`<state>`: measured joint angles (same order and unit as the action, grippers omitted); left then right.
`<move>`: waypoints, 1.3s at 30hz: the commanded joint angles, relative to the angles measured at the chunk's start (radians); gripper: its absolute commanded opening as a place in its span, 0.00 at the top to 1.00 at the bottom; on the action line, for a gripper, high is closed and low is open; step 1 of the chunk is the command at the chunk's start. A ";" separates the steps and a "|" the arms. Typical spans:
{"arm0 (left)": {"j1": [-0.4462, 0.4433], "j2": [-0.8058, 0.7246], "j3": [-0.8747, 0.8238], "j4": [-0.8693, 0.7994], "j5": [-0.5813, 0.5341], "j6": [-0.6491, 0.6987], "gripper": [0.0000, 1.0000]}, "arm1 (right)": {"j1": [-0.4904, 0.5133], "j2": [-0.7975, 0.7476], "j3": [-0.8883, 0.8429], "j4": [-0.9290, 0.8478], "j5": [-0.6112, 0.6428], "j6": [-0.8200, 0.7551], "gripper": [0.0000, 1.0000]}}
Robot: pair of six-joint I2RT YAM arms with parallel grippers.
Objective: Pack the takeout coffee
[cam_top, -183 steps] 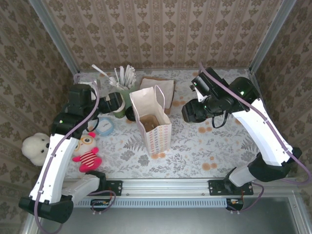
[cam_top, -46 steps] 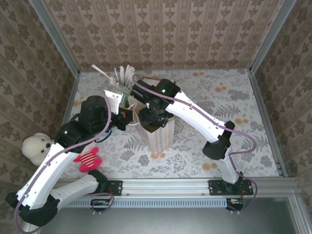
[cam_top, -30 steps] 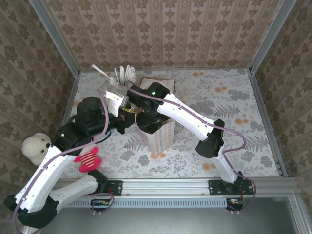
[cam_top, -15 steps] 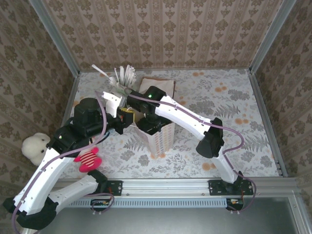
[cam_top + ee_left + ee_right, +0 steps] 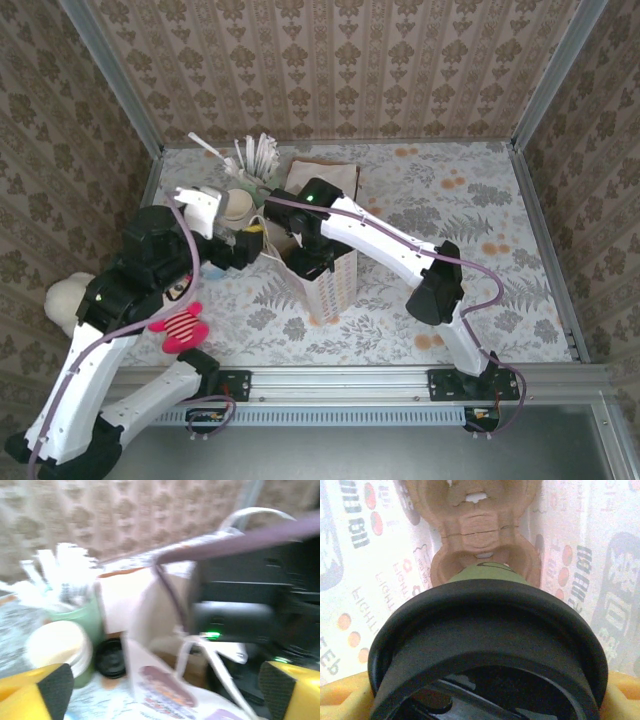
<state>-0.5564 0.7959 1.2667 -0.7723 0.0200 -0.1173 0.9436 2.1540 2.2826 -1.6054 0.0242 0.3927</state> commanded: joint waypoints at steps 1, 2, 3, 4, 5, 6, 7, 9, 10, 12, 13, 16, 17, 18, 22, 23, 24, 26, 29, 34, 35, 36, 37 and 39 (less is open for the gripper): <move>0.076 0.050 0.038 -0.043 -0.273 -0.079 0.00 | -0.006 -0.058 -0.016 -0.041 -0.053 -0.094 0.41; 0.093 0.061 0.039 -0.053 -0.290 -0.103 0.00 | -0.006 -0.057 -0.014 -0.043 -0.056 -0.112 0.41; 0.147 0.071 0.035 -0.056 -0.286 -0.129 0.00 | -0.008 -0.056 -0.014 -0.047 -0.057 -0.129 0.41; 0.182 0.083 0.033 -0.060 -0.255 -0.155 0.00 | -0.009 -0.056 -0.014 -0.049 -0.058 -0.144 0.41; 0.213 0.097 0.031 -0.059 -0.199 -0.161 0.00 | -0.011 -0.056 -0.015 -0.048 -0.061 -0.161 0.41; 0.244 0.120 0.037 -0.060 -0.107 -0.153 0.00 | -0.014 -0.057 -0.018 -0.045 -0.061 -0.178 0.41; 0.271 0.152 0.053 -0.073 -0.025 -0.147 0.00 | -0.017 -0.057 -0.017 -0.042 -0.059 -0.190 0.41; 0.312 0.223 0.079 -0.088 0.079 -0.155 0.00 | -0.021 -0.060 -0.020 -0.038 -0.058 -0.206 0.41; 0.335 0.253 0.086 -0.083 0.135 -0.157 0.00 | -0.021 -0.063 -0.025 -0.034 -0.058 -0.218 0.41; 0.369 0.290 0.089 -0.044 0.280 -0.137 0.00 | -0.022 -0.074 -0.039 -0.025 -0.061 -0.242 0.40; 0.382 0.307 0.090 -0.018 0.360 -0.122 0.00 | -0.022 -0.079 -0.046 -0.022 -0.064 -0.256 0.40; 0.380 0.344 0.109 0.025 0.555 -0.066 0.00 | -0.027 -0.088 -0.055 -0.019 -0.061 -0.280 0.40; 0.379 0.351 0.112 0.036 0.597 -0.053 0.00 | -0.030 -0.092 -0.057 -0.018 -0.061 -0.281 0.40; 0.377 0.361 0.120 0.037 0.616 -0.029 0.00 | -0.033 -0.094 -0.059 -0.015 -0.062 -0.282 0.40; 0.373 0.484 0.264 -0.085 0.653 0.090 0.05 | -0.042 -0.091 -0.050 -0.008 -0.067 -0.296 0.40; 0.371 0.522 0.305 -0.131 0.668 0.119 0.06 | -0.042 -0.088 -0.045 -0.010 -0.067 -0.300 0.40; 0.367 0.560 0.339 -0.172 0.684 0.148 0.10 | -0.042 -0.085 -0.037 -0.013 -0.067 -0.301 0.40; 0.355 0.604 0.369 -0.204 0.689 0.170 0.14 | -0.043 -0.080 -0.031 -0.010 -0.069 -0.301 0.40; 0.302 0.645 0.410 -0.237 0.655 0.220 0.17 | -0.042 -0.080 -0.026 -0.001 -0.073 -0.301 0.40; 0.173 0.725 0.488 -0.329 0.367 0.304 0.15 | -0.043 -0.075 -0.032 0.017 -0.074 -0.304 0.40; 0.160 0.736 0.488 -0.329 0.304 0.306 0.15 | -0.043 -0.075 -0.037 0.023 -0.074 -0.304 0.41; 0.155 0.750 0.492 -0.332 0.254 0.305 0.18 | -0.043 -0.077 -0.045 0.030 -0.077 -0.303 0.41; 0.155 0.764 0.498 -0.343 0.236 0.307 0.20 | -0.042 -0.079 -0.053 0.038 -0.080 -0.304 0.41; 0.155 0.787 0.505 -0.353 0.228 0.307 0.24 | -0.042 -0.080 -0.059 0.044 -0.083 -0.306 0.41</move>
<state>-0.3904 1.5581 1.7439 -1.0538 0.3496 0.1429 0.9001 2.0972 2.2341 -1.5894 -0.0387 0.1043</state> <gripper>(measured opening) 0.770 0.811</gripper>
